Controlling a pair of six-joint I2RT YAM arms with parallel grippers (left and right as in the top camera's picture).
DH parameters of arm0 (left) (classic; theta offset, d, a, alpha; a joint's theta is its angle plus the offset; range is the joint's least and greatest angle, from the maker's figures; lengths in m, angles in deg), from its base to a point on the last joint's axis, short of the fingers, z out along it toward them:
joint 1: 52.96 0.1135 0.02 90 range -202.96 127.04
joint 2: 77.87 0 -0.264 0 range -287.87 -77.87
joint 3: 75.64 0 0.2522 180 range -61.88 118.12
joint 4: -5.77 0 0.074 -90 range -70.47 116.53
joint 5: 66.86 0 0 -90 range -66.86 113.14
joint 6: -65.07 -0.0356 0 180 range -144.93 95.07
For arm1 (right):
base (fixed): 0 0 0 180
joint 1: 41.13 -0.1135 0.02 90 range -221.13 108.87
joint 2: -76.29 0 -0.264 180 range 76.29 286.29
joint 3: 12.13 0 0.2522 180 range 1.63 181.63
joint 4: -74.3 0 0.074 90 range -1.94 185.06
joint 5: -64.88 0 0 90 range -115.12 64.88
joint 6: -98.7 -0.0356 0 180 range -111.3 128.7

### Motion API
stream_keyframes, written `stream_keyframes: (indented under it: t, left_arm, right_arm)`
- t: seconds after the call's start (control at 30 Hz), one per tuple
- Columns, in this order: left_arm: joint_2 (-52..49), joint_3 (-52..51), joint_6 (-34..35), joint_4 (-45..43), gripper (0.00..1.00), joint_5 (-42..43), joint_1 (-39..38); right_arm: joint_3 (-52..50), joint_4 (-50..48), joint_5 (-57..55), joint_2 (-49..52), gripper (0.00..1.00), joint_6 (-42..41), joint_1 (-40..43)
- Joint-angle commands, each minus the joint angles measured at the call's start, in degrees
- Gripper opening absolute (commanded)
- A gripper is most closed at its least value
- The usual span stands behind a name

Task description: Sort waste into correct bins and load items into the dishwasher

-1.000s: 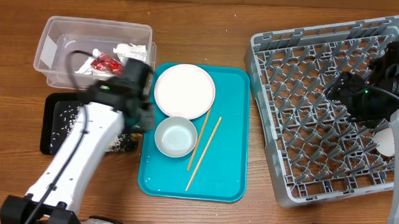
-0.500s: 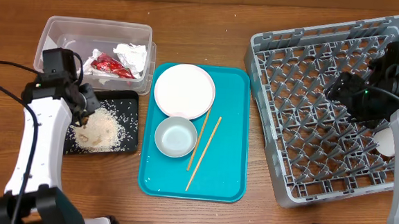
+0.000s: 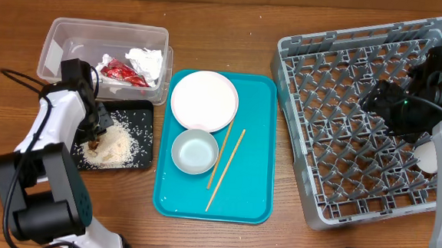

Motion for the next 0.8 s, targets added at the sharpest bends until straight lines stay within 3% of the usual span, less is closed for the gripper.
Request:
stream_keyframes:
  t: [0.0, 0.07, 0.17, 0.53, 0.77]
  left_arm:
    - [-2.1, 0.9, -0.4, 0.0, 0.13, -1.6, 0.4]
    - [-2.1, 0.9, -0.4, 0.0, 0.15, -1.6, 0.4]
    - [-2.1, 1.0, -0.7, 0.0, 0.33, -1.6, 0.4]
    - [0.1, 7.6, -0.8, 6.0, 0.45, 0.0, 0.3]
    - [8.8, 12.4, -4.8, 6.1, 0.49, 16.1, -4.0]
  right_arm:
    - [0.0, 0.0, 0.3, -0.2, 0.82, 0.3, -0.2]
    - [0.0, 0.0, 0.3, -0.2, 0.82, 0.2, -0.2]
    - [0.0, 0.0, 0.3, -0.2, 0.82, 0.3, -0.2]
    - [0.0, 0.0, 0.3, -0.2, 0.82, 0.3, -0.2]
    - [0.0, 0.0, 0.3, -0.2, 0.82, 0.3, -0.2]
